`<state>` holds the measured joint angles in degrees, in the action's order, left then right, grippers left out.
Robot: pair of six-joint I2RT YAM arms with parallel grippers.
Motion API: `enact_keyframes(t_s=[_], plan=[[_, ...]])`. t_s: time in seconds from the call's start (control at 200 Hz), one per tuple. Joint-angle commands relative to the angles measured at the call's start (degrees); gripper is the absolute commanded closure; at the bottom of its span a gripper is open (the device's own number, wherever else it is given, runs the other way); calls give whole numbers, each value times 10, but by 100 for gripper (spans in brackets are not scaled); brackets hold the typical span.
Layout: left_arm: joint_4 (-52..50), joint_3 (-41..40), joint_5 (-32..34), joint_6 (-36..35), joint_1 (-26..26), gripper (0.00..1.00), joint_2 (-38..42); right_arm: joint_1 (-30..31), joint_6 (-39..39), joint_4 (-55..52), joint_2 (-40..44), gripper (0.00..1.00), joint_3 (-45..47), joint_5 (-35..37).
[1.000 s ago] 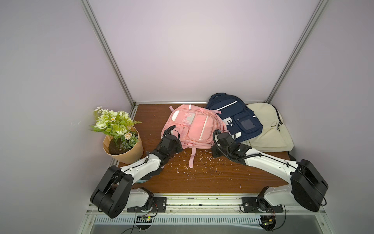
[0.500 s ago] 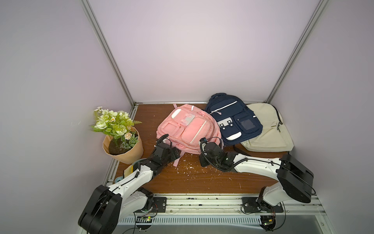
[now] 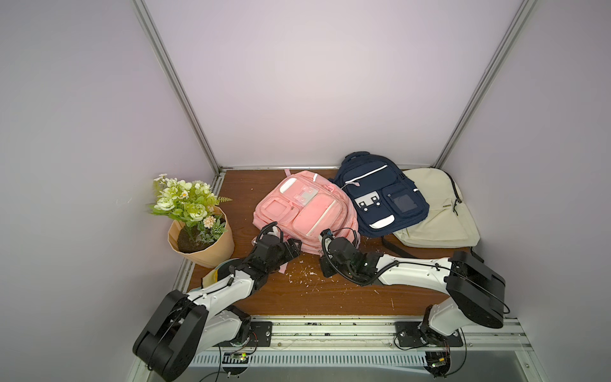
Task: Zip up the backpack
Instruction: Zip the zipper on the backpack.
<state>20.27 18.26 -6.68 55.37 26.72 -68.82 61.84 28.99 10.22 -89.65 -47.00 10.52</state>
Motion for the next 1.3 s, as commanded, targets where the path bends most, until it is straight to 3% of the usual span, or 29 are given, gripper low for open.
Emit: enact_keyframes(t_s=[0.0,0.23,0.395,0.57,0.651,0.761,0.906,1.051,1.161,1.296], plan=[[56,10,-34,0,-17,36,-37,17,-6,39,27,100,4,-12],[-10,83,-30,-56,-49,75,-90,19,8,-41,-3,100,-9,45],[-54,90,-10,-81,-87,99,-84,-14,15,-96,35,100,5,68],[-25,64,-33,-95,-151,100,-92,-103,6,-153,90,100,36,52],[-27,76,-42,-104,-157,100,-105,-144,10,-162,112,100,51,48],[-14,93,-52,-105,-158,100,-117,-150,13,-148,120,100,51,37],[-21,96,-28,-85,-153,76,-93,-101,20,-95,94,100,39,13],[-76,60,80,-47,-77,33,6,-51,34,-62,49,100,11,15],[-104,20,87,22,-26,23,55,-31,40,-40,29,100,4,10],[-59,-27,90,92,45,14,88,-17,25,-39,13,100,0,24]])
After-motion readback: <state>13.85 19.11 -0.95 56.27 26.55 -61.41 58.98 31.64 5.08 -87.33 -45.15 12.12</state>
